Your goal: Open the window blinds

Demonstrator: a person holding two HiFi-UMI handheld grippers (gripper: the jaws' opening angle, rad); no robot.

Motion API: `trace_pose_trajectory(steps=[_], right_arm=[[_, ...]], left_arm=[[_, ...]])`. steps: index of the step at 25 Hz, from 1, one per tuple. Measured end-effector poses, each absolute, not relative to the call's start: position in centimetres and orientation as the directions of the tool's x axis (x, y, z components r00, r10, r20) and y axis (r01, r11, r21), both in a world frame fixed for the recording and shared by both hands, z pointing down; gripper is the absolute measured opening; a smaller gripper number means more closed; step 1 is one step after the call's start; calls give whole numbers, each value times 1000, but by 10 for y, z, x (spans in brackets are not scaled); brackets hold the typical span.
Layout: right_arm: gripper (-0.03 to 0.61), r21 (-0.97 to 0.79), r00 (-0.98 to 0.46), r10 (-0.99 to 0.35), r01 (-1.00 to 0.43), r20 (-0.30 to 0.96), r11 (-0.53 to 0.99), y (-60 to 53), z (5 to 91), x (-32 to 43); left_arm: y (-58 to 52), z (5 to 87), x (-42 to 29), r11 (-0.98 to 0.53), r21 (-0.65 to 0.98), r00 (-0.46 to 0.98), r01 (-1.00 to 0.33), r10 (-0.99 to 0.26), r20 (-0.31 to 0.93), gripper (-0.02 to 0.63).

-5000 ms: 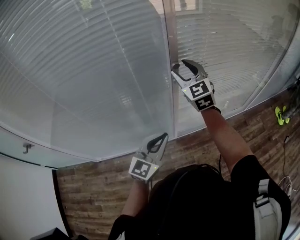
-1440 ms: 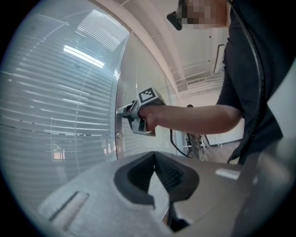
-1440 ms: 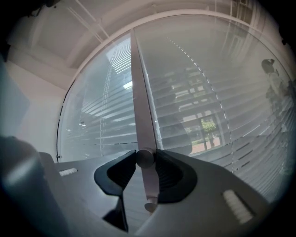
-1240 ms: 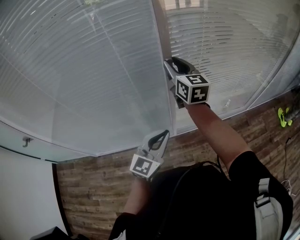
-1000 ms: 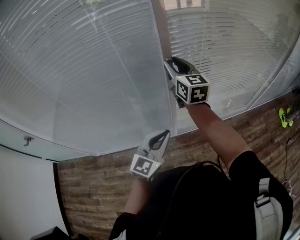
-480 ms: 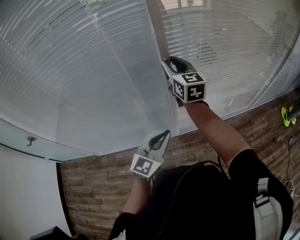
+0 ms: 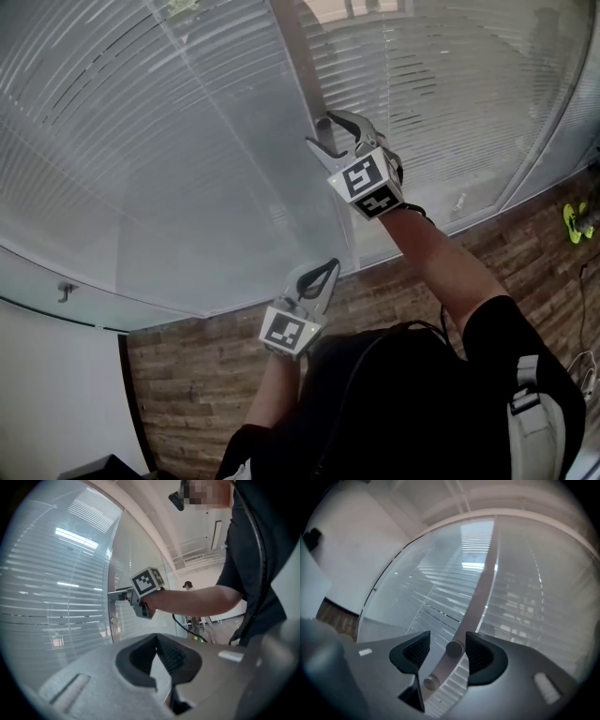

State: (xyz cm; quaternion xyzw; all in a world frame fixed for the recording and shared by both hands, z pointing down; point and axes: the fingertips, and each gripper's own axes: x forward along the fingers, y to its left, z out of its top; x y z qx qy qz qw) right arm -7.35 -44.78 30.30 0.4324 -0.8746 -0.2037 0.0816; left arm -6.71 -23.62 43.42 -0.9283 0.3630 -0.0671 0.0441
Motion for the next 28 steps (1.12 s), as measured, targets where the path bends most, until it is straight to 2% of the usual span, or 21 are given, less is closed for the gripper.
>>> trace_pose_trajectory(steps=[6, 11, 22, 23, 24, 25, 28], right_arm=[[252, 804, -608, -791, -434, 71, 406, -443, 310, -79], [249, 942, -561, -818, -190, 129, 278, -447, 316, -78], [241, 970, -515, -835, -32, 191, 242, -466, 331, -79], [223, 971, -511, -837, -19, 194, 237, -467, 333, -79], [160, 972, -508, -839, -12, 196, 234, -467, 334, -80], [135, 972, -507, -839, -11, 196, 234, -467, 334, -81], [133, 969, -502, -840, -11, 207, 245, -467, 334, -82]], left_arm=[[-232, 431, -65, -742, -127, 738, -659, -670, 85, 5], [-229, 434, -64, -749, -118, 745, -652, -662, 83, 5], [-223, 433, -78, -727, -114, 723, -678, -686, 76, 5], [-223, 432, -80, -724, -111, 721, -681, -689, 73, 4], [-222, 432, -81, -723, -103, 720, -683, -691, 68, 5], [-222, 431, -83, -722, -91, 720, -686, -692, 63, 5], [-223, 428, -90, -715, -65, 714, -696, -699, 52, 5]])
